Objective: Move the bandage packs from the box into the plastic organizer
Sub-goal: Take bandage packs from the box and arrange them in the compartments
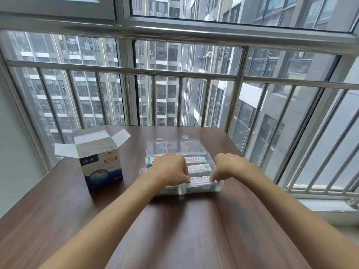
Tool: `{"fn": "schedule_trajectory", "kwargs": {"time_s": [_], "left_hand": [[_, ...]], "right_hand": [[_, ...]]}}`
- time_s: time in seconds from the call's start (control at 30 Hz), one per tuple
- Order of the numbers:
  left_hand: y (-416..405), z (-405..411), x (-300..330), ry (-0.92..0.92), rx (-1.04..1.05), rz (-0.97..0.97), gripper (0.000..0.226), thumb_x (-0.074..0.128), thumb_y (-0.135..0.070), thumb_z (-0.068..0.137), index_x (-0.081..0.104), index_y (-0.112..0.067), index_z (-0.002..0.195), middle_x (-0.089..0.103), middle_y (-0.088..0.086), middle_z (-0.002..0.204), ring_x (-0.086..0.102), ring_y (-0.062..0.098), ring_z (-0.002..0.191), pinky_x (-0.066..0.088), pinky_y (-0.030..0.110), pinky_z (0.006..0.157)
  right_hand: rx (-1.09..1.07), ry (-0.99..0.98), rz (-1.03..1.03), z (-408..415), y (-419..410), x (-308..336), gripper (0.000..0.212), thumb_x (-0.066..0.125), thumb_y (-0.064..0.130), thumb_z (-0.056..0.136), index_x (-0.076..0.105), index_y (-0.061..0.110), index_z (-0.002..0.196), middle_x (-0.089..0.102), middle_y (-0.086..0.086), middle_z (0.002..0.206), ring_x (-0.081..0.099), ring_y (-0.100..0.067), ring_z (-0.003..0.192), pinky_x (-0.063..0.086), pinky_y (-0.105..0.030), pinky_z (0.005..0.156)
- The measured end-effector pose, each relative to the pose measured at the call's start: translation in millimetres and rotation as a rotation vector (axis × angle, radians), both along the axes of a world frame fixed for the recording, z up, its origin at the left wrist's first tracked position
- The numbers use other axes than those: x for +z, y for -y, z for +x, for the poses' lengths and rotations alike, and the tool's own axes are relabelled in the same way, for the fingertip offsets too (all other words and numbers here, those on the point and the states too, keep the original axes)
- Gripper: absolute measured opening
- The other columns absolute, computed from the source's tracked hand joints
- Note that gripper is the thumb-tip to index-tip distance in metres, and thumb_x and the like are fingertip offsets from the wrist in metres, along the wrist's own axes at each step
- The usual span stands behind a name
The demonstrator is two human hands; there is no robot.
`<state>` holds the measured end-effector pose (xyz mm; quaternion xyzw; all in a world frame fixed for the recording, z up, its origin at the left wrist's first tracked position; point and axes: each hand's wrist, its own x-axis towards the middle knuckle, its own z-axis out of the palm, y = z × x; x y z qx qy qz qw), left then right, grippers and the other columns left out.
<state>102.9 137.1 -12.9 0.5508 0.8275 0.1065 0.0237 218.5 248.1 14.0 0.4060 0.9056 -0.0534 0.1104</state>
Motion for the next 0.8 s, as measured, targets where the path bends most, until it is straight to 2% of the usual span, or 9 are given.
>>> {"fn": "schedule_trajectory", "kwargs": {"time_s": [0.1, 0.17, 0.27, 0.37, 0.47, 0.53, 0.63, 0.7, 0.8], "left_hand": [[6.2, 0.2, 5.0, 0.018, 0.012, 0.048, 0.020, 0.063, -0.037, 0.086, 0.074, -0.030, 0.101, 0.061, -0.006, 0.086, 0.057, 0.016, 0.091, 0.036, 0.026, 0.067], [18.4, -4.2, 13.8, 0.036, 0.040, 0.126, 0.020, 0.060, -0.040, 0.088, 0.072, -0.032, 0.102, 0.055, -0.010, 0.080, 0.053, 0.012, 0.083, 0.039, 0.026, 0.066], [46.4, -21.5, 25.5, 0.070, 0.123, 0.324, 0.019, 0.059, -0.043, 0.089, 0.072, -0.035, 0.100, 0.059, -0.014, 0.079, 0.056, 0.009, 0.082, 0.045, 0.027, 0.067], [80.3, -48.6, 26.8, -0.003, 0.291, 0.556, 0.019, 0.058, -0.040, 0.090, 0.071, -0.032, 0.101, 0.062, -0.012, 0.095, 0.050, 0.009, 0.095, 0.041, 0.030, 0.074], [117.0, -77.2, 22.0, -0.119, 0.518, 0.681, 0.021, 0.059, -0.029, 0.090, 0.069, -0.027, 0.109, 0.059, -0.004, 0.118, 0.043, 0.019, 0.113, 0.039, 0.038, 0.092], [136.0, -93.5, 16.6, -0.092, 0.637, 0.720, 0.027, 0.059, -0.025, 0.090, 0.065, -0.023, 0.116, 0.054, 0.001, 0.129, 0.038, 0.024, 0.121, 0.036, 0.043, 0.100], [156.4, -110.7, 5.4, 0.100, 0.764, 0.733, 0.036, 0.060, -0.025, 0.089, 0.055, -0.020, 0.125, 0.037, 0.006, 0.144, 0.028, 0.028, 0.134, 0.025, 0.042, 0.108], [157.9, -114.3, -3.0, 0.256, 0.738, 0.721, 0.033, 0.060, -0.024, 0.089, 0.054, -0.021, 0.122, 0.038, 0.006, 0.143, 0.034, 0.029, 0.133, 0.028, 0.040, 0.106], [163.0, -110.1, -6.4, 0.506, 0.550, 0.802, 0.025, 0.053, -0.032, 0.082, 0.060, -0.032, 0.106, 0.059, -0.005, 0.116, 0.054, 0.018, 0.114, 0.044, 0.035, 0.096]], "right_hand": [[-0.005, -0.049, 0.025, 3.1, -5.4, 5.7, 0.014, 0.068, 0.027, 0.079, 0.062, 0.015, 0.082, 0.064, 0.001, 0.091, 0.060, -0.021, 0.087, 0.043, -0.030, 0.070], [0.012, -0.127, 0.051, 4.4, -7.4, 15.8, 0.015, 0.069, 0.030, 0.080, 0.068, 0.015, 0.084, 0.067, -0.001, 0.090, 0.062, -0.021, 0.087, 0.043, -0.030, 0.067], [0.103, -0.309, 0.074, -3.4, 4.0, 29.0, 0.020, 0.065, 0.036, 0.085, 0.071, 0.017, 0.090, 0.069, 0.002, 0.090, 0.064, -0.016, 0.081, 0.051, -0.030, 0.065], [0.294, -0.547, 0.050, -27.0, 32.8, 30.1, 0.019, 0.063, 0.036, 0.088, 0.070, 0.024, 0.101, 0.062, 0.013, 0.080, 0.061, -0.007, 0.075, 0.054, -0.027, 0.071], [0.493, -0.639, 0.102, -59.9, 66.4, 20.3, 0.041, 0.061, 0.039, 0.088, 0.053, 0.033, 0.128, 0.055, 0.007, 0.092, 0.057, -0.012, 0.096, 0.050, -0.032, 0.083], [0.610, -0.659, 0.161, -84.0, 82.3, 8.3, 0.053, 0.058, 0.039, 0.090, 0.039, 0.036, 0.140, 0.052, 0.003, 0.103, 0.052, -0.017, 0.103, 0.048, -0.034, 0.085], [0.716, -0.629, 0.275, -117.7, 102.9, -8.3, 0.055, 0.051, 0.038, 0.094, 0.029, 0.036, 0.145, 0.048, -0.002, 0.111, 0.049, -0.022, 0.103, 0.044, -0.035, 0.083], [0.729, -0.640, 0.373, -128.3, 108.7, -16.3, 0.043, 0.049, 0.037, 0.095, 0.042, 0.031, 0.138, 0.051, -0.003, 0.110, 0.051, -0.023, 0.100, 0.042, -0.034, 0.077], [0.771, -0.745, 0.493, -129.5, 114.6, -22.9, 0.013, 0.064, 0.031, 0.088, 0.070, 0.022, 0.095, 0.057, -0.003, 0.084, 0.058, -0.024, 0.075, 0.037, -0.031, 0.058]]}}
